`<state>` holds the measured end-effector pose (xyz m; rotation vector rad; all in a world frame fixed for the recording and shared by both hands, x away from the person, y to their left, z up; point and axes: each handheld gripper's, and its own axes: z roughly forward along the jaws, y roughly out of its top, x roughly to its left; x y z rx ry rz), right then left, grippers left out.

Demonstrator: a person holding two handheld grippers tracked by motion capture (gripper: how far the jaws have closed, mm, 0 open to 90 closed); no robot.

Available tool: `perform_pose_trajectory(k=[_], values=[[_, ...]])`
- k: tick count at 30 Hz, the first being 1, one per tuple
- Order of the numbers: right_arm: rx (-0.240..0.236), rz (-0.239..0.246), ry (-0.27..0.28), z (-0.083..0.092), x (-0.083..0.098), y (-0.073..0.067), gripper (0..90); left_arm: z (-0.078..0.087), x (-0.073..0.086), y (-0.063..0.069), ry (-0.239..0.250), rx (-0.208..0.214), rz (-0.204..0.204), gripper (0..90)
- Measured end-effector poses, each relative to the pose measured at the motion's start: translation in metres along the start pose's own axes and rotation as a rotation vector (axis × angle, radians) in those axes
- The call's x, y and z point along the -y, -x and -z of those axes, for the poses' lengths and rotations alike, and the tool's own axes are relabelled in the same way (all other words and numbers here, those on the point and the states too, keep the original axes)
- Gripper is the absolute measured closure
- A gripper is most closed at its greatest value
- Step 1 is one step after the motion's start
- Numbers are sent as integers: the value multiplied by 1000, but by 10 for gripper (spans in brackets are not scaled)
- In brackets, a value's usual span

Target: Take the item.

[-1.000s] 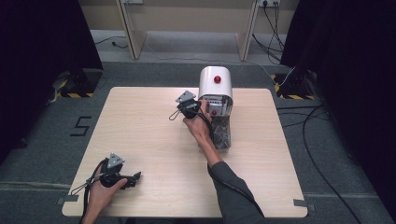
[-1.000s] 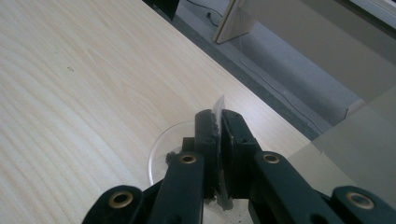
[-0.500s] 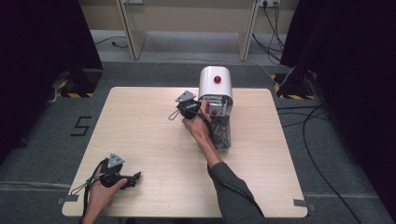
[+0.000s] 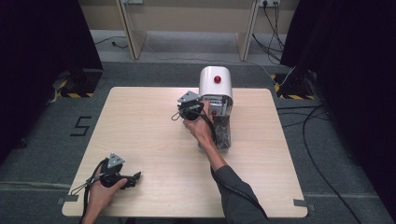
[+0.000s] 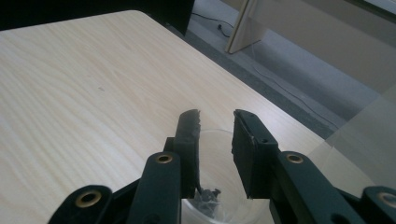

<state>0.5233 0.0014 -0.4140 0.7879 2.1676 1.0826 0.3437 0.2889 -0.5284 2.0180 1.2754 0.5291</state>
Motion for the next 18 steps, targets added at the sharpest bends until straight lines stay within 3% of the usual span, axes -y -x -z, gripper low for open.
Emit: perform_pose_trajectory(k=[14, 18], values=[[-103, -56, 37, 20, 13, -4, 635, 0, 0, 0, 2, -2, 0, 0], [-117, -49, 41, 26, 17, -3, 623, 0, 0, 0, 3, -2, 0, 0]])
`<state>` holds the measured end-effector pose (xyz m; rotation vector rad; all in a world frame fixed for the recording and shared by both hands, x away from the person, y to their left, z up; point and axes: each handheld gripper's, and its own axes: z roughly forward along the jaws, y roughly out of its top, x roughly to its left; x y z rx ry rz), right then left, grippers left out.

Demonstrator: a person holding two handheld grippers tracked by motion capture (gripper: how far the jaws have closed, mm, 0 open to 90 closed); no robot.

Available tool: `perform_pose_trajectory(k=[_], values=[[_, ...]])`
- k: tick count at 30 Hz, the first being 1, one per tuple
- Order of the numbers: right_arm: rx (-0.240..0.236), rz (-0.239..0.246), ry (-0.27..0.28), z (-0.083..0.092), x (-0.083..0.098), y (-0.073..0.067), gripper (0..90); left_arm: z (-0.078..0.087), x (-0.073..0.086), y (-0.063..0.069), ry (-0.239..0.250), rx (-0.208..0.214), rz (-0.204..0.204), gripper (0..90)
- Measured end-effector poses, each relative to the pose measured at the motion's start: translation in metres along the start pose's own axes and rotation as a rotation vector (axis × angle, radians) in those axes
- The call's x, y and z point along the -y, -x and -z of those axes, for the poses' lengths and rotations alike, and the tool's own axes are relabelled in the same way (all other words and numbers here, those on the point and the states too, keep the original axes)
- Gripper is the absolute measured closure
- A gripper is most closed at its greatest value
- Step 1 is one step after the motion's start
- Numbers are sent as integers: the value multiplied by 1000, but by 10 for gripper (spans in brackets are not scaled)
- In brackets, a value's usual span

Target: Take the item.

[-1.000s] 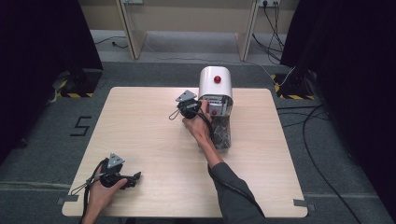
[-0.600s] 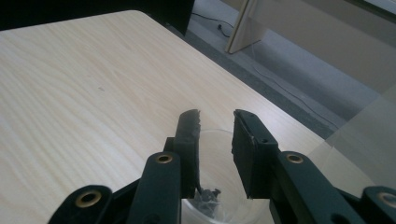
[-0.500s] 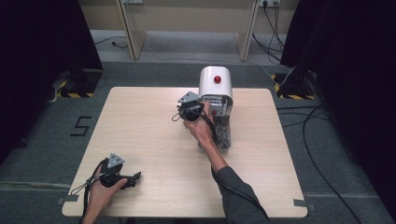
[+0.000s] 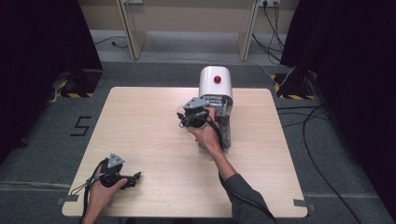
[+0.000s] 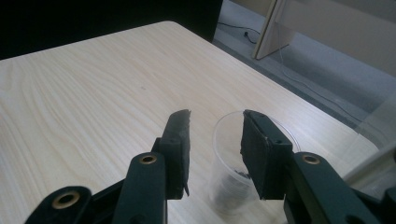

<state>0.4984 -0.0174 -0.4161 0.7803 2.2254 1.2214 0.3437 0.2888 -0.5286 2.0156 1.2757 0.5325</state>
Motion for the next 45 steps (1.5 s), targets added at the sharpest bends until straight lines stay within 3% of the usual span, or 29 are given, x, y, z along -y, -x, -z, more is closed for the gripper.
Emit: perform_pose_trajectory(k=[13, 31, 45], values=[[-51, -23, 48, 22, 9, -4, 579, 0, 0, 0, 0, 0, 0, 0], [-92, -88, 72, 52, 33, -3, 404, 0, 0, 0, 3, -1, 3, 0], [-84, -100, 74, 70, 53, 5, 328, 0, 0, 0, 3, -1, 3, 0]])
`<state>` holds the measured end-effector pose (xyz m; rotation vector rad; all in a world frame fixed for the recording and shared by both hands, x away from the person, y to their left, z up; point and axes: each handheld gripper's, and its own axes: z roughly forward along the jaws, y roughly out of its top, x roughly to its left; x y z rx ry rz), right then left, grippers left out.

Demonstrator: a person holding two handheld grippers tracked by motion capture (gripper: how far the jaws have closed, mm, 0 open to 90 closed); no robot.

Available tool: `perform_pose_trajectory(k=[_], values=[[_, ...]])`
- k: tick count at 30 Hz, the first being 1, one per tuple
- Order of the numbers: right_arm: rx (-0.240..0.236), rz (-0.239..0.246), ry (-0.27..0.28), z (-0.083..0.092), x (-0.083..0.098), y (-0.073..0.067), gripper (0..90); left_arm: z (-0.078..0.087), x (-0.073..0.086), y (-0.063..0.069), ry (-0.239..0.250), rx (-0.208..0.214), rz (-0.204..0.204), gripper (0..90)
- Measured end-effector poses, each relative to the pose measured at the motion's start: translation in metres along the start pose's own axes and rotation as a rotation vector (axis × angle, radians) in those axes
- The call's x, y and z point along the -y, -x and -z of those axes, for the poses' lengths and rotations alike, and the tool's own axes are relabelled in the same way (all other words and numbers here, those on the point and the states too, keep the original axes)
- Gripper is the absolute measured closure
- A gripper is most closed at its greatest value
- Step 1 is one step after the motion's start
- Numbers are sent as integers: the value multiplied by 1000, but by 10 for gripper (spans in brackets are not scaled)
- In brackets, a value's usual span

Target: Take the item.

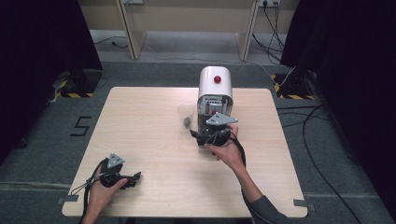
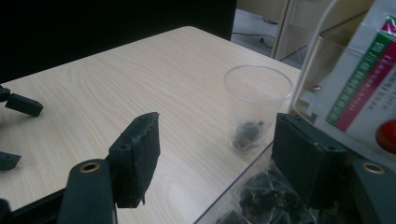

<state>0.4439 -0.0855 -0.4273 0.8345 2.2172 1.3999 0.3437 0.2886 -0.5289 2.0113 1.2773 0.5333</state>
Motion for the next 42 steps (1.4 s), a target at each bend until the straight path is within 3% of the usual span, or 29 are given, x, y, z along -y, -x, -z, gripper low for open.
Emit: perform_pose_trajectory(k=[16, 42], values=[[31, -26, 25, 29, 26, 7, 318, 0, 0, 0, 0, 0, 0, 0], [66, -44, 18, 49, 45, 16, 322, 0, 0, 0, 0, 0, 0, 0]])
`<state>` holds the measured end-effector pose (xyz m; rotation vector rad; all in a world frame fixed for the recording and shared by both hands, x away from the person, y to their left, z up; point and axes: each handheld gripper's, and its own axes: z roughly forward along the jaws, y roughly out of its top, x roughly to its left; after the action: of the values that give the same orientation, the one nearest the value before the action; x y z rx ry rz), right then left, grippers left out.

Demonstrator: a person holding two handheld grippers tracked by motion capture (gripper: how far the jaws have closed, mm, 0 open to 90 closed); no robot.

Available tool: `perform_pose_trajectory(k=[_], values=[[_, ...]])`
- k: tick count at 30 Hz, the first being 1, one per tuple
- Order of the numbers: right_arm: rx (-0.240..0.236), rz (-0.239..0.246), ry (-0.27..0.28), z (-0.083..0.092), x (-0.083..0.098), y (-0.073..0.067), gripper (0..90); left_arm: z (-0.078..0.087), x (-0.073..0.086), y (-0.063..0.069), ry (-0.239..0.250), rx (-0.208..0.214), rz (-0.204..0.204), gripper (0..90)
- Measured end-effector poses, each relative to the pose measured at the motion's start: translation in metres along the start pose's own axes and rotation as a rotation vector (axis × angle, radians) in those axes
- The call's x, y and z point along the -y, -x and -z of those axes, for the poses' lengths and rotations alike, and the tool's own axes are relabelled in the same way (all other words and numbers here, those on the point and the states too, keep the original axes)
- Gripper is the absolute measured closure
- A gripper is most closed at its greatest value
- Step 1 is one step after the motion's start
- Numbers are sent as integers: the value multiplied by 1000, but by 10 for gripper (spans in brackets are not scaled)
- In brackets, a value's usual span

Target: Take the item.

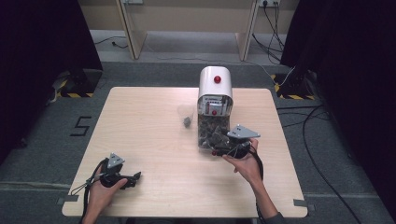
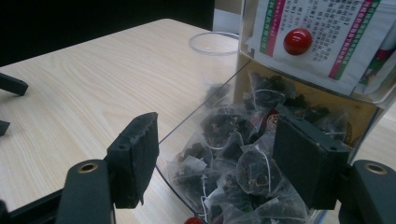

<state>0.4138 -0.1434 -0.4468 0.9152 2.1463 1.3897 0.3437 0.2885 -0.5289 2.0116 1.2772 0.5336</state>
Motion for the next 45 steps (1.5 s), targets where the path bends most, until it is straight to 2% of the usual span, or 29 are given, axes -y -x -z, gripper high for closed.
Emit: perform_pose_trajectory(k=[17, 45], values=[[32, -47, -5, 19, 13, 14, 278, 0, 0, 0, 0, 0, 0, 0], [102, -71, -35, 52, 40, 29, 264, 0, 0, 0, 0, 0, 0, 0]])
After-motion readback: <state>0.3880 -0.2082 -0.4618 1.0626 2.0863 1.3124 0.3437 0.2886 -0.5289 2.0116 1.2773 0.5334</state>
